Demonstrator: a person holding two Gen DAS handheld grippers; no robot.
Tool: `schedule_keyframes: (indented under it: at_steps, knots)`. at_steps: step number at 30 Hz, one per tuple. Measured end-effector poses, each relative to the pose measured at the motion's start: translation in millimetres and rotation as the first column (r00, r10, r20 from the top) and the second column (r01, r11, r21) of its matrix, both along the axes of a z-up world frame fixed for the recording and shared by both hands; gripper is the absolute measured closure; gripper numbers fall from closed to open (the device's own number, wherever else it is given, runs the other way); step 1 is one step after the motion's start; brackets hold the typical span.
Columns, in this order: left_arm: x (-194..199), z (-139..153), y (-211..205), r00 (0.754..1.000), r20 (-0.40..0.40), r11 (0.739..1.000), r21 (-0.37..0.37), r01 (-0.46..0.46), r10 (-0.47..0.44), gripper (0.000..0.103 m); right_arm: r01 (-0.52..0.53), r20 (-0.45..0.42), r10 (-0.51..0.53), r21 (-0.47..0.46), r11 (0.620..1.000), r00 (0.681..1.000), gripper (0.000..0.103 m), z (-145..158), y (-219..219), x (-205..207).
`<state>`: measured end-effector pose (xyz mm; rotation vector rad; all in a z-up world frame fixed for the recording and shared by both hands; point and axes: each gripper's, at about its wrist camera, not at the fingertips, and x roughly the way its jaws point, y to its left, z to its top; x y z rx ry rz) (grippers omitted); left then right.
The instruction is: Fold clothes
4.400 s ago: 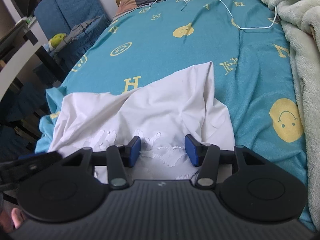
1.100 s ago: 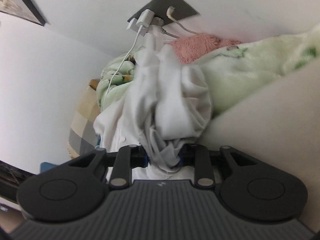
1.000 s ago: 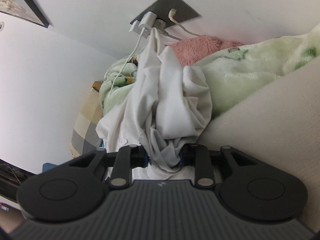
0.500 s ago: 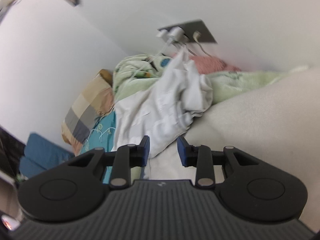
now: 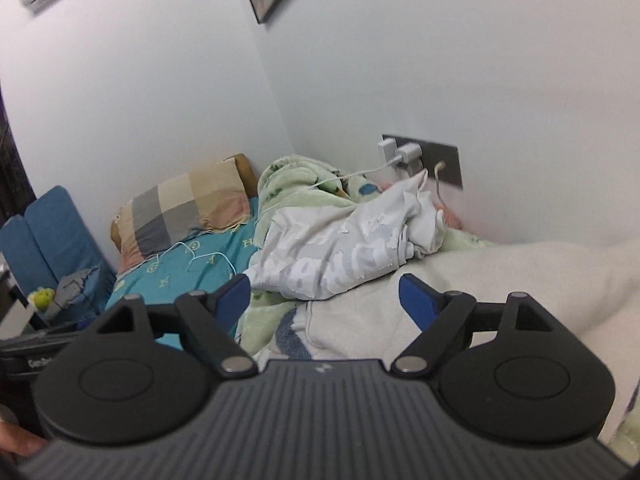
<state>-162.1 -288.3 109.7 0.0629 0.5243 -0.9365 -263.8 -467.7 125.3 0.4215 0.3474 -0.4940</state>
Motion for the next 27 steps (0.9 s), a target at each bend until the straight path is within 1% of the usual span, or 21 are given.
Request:
schedule_keyframes:
  at_steps: [3,8,12,16,22,27]
  knots:
    - [-17.2,0.1,13.5,0.998,0.054,0.999,0.021,-0.028,0.027,0.0,0.013,0.009,-0.013,-0.045,0.999,1.0,0.02,3.0,18.1,-9.4]
    - [-44.3,0.7,40.0,0.99,0.123,0.998,0.022,-0.065,0.062,0.0,0.03,0.04,-0.025,-0.113,0.993,0.999,0.02,2.6,47.6,-23.5]
    - [-63.5,0.9,60.8,0.985,0.149,0.996,0.0,-0.086,0.085,0.0,0.026,0.054,-0.016,-0.186,0.982,0.998,0.02,1.3,73.1,-30.1]
    - [-79.7,0.9,77.0,0.982,0.161,0.995,-0.017,-0.095,0.097,0.0,0.025,0.059,-0.013,-0.204,0.979,0.998,0.02,-2.7,93.2,-36.3]
    - [-94.1,4.9,87.9,0.975,0.195,0.994,-0.022,-0.107,0.109,0.0,0.025,0.055,-0.013,-0.226,0.974,0.998,0.02,-6.2,114.3,-41.5]
    - [-97.6,7.9,92.9,0.977,0.187,0.995,-0.043,-0.092,0.099,0.0,0.028,0.057,-0.015,-0.225,0.974,0.998,0.02,-5.2,121.0,-44.5]
